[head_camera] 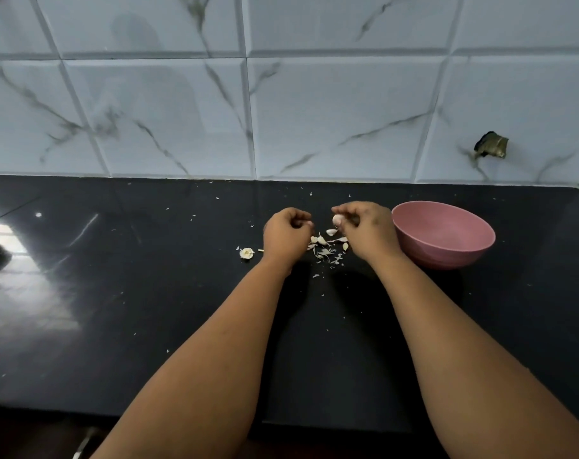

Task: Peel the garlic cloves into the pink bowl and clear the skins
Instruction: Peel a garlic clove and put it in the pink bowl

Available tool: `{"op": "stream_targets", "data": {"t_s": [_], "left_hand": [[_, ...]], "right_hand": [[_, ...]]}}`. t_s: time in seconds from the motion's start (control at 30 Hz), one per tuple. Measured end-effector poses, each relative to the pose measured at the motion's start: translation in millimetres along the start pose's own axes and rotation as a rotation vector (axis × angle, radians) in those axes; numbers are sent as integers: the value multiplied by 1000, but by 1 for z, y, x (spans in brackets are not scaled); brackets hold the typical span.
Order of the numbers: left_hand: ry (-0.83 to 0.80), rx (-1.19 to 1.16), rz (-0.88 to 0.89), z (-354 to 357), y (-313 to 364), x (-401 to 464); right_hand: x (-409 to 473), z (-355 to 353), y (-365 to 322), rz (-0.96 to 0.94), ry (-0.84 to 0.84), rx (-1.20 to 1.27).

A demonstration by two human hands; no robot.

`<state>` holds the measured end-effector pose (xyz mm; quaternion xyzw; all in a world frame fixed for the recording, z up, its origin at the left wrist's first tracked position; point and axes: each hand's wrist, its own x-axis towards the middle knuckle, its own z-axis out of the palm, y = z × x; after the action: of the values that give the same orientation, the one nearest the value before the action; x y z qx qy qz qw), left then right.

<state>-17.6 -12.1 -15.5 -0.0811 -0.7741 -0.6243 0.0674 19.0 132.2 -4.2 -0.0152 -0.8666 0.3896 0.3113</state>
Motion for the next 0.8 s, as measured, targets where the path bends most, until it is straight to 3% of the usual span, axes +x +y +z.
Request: {"op": "stream_targets", "data": {"t_s": [0.13,0.4,0.43,0.53,0.67,0.8], "left_hand": [[37,-7,-24,-2,1,-2],[47,-37,-10,-2,3,-2],[45,-39,-12,-2,3,-2],[46,-23,-6,-2,3,-3],[50,-12,3,-2,3,-3],[40,-25,-6,-3,2,-2]], "right_hand": [[1,-9,4,29,-123,-194],[2,-2,-12,-142,48,-237],[2,-1,-11,-124,40,-276],[-5,9,-6,36,-199,-489],[-6,10,-10,9,-35,-305],[-4,14,-4,84,-194,-415]]}}
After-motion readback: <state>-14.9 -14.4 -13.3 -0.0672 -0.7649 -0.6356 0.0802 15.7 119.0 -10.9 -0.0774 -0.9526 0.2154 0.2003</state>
